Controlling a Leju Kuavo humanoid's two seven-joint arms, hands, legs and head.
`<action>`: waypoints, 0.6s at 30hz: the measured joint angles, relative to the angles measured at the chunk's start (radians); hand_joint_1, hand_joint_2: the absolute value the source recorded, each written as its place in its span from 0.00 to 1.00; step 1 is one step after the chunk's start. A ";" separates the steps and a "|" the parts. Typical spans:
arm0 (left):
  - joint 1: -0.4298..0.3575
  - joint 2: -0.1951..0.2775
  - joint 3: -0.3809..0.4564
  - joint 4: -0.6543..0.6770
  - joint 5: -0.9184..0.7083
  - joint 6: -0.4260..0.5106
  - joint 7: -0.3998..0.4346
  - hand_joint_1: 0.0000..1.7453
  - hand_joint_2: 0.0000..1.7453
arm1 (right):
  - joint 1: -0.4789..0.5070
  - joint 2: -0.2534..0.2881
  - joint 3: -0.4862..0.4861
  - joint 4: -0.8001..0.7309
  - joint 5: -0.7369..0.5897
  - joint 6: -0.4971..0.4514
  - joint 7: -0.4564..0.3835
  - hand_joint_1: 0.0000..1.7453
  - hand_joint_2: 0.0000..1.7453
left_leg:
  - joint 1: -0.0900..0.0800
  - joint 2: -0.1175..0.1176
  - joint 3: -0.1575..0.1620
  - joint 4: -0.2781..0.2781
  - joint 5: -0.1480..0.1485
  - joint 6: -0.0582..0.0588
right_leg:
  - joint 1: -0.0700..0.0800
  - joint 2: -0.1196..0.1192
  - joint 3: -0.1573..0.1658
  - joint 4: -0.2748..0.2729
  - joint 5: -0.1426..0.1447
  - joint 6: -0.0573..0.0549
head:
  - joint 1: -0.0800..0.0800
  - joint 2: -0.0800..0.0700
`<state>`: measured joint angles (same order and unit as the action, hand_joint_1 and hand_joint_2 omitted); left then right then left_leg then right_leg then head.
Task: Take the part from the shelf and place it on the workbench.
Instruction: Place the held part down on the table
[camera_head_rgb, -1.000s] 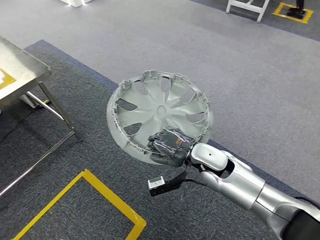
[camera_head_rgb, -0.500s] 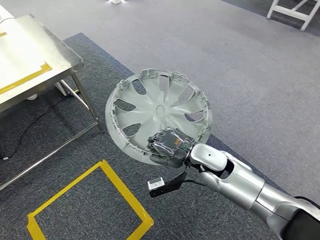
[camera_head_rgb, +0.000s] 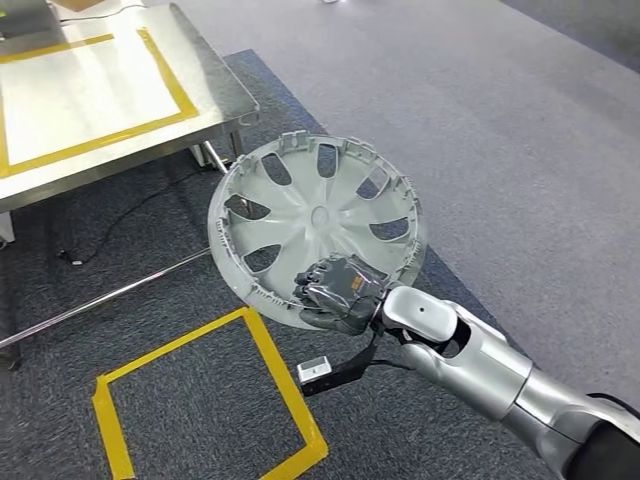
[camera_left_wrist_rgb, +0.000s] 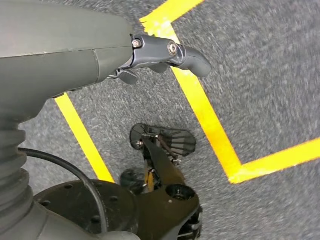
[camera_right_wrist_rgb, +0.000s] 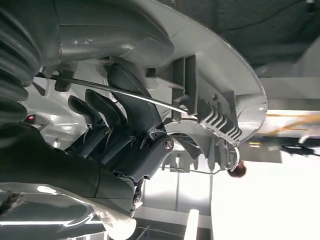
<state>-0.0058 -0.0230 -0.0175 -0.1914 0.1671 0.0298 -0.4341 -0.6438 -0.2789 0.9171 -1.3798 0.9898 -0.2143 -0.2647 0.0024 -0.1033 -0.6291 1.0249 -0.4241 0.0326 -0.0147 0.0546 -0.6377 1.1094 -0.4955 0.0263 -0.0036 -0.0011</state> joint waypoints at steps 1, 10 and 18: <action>0.000 -0.001 0.000 0.000 0.000 0.000 0.000 0.00 1.00 | -0.001 0.000 0.000 0.000 0.000 0.000 0.000 1.00 1.00 | 0.002 -0.013 -0.004 0.002 0.001 -0.004 | -0.002 0.026 0.022 -0.053 0.020 -0.003 | 0.000 0.000; 0.001 -0.001 0.001 0.000 -0.006 0.006 0.000 0.00 1.00 | 0.004 0.004 0.004 0.001 0.002 -0.001 0.002 1.00 1.00 | 0.007 0.090 -0.123 0.221 -0.104 -0.058 | -0.004 -0.060 0.065 -0.107 0.020 -0.030 | -0.020 0.000; 0.000 0.005 0.001 0.000 -0.006 0.010 0.000 0.00 1.00 | 0.006 0.008 0.013 0.002 0.003 -0.003 0.003 1.00 1.00 | -0.006 0.157 -0.004 0.001 -0.001 -0.035 | 0.009 -0.162 0.087 -0.102 -0.007 -0.007 | -0.019 0.000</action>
<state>-0.0062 -0.0183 -0.0168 -0.1911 0.1606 0.0394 -0.4339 -0.6376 -0.2708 0.9299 -1.3781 0.9929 -0.2175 -0.2615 -0.0035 0.0537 -0.6330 1.0259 -0.4255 -0.0023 -0.0061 -0.1070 -0.5509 1.0070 -0.5028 0.0191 -0.0229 -0.0013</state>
